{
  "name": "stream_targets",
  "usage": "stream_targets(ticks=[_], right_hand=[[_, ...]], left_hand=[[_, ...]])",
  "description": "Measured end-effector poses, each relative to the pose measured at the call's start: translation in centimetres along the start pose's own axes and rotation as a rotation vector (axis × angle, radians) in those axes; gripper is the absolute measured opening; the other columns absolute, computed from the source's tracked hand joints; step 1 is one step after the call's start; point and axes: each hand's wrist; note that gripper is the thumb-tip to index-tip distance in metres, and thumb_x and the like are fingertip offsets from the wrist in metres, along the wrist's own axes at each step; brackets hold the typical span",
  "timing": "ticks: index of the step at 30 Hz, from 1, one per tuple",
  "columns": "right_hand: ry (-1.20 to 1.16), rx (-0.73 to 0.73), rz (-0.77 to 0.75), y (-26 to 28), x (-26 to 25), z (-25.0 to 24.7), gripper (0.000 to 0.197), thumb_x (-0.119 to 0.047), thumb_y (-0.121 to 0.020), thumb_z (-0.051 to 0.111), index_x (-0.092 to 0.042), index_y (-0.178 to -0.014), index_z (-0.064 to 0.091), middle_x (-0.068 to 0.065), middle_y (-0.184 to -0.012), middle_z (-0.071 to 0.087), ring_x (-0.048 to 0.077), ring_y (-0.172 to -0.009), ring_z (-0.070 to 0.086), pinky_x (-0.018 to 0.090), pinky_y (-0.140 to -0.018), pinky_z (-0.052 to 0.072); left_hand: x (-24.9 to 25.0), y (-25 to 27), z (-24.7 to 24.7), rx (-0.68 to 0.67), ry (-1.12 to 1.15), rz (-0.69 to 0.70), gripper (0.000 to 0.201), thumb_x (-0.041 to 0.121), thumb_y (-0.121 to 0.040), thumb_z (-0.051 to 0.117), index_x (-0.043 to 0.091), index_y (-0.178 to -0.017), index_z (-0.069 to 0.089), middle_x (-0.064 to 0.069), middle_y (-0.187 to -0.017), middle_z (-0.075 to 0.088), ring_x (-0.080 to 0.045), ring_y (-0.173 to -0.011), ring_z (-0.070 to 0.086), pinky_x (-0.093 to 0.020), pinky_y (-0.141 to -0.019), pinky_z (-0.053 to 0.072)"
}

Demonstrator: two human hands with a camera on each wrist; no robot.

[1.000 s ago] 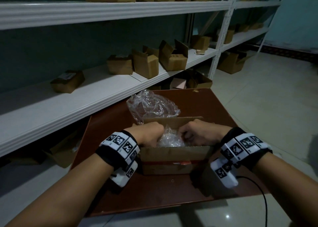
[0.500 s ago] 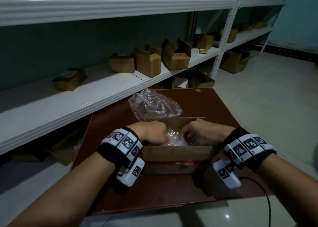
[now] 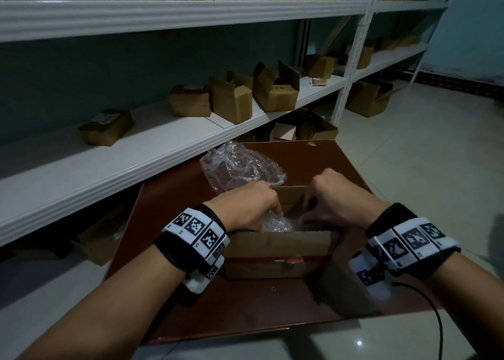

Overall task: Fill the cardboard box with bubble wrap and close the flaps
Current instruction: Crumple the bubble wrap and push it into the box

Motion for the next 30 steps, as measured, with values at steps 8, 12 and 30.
stream_targets(ticks=[8, 12, 30], right_hand=[[-0.013, -0.318, 0.168, -1.6, -2.4, 0.7, 0.028, -0.032, -0.087, 0.077, -0.026, -0.068, 0.056, -0.009, -0.075, 0.060, 0.013, -0.073, 0.061, 0.028, -0.067, 0.046], [-0.021, -0.396, 0.155, -1.7, -2.5, 0.6, 0.025, -0.030, -0.090, 0.071, -0.023, -0.067, 0.061, -0.008, -0.076, 0.063, 0.014, -0.076, 0.062, 0.033, -0.073, 0.050], [0.015, 0.013, -0.013, 0.3, -2.0, 0.1, 0.022, -0.042, -0.084, 0.077, -0.031, -0.103, 0.080, -0.013, -0.097, 0.072, 0.005, -0.088, 0.067, 0.028, -0.079, 0.060]], left_hand=[[0.0, 0.5, -0.8, -0.050, 0.089, -0.047, 0.045, 0.027, -0.085, 0.076, 0.024, -0.130, 0.072, 0.010, -0.091, 0.067, -0.010, -0.085, 0.065, -0.022, -0.082, 0.055], [-0.4, 0.8, -1.1, -0.086, 0.096, -0.044, 0.048, 0.035, -0.087, 0.077, 0.028, -0.133, 0.069, 0.018, -0.080, 0.057, -0.003, -0.072, 0.055, -0.017, -0.074, 0.043], [0.0, 0.5, -0.4, -0.283, -0.043, -0.138, 0.050, 0.050, -0.102, 0.049, 0.018, -0.065, 0.057, -0.001, -0.071, 0.053, -0.025, -0.070, 0.057, -0.036, -0.070, 0.048]])
Point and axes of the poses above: each hand's wrist, its own y-axis away from the middle knuckle, its own z-axis out of the palm, x = y × z
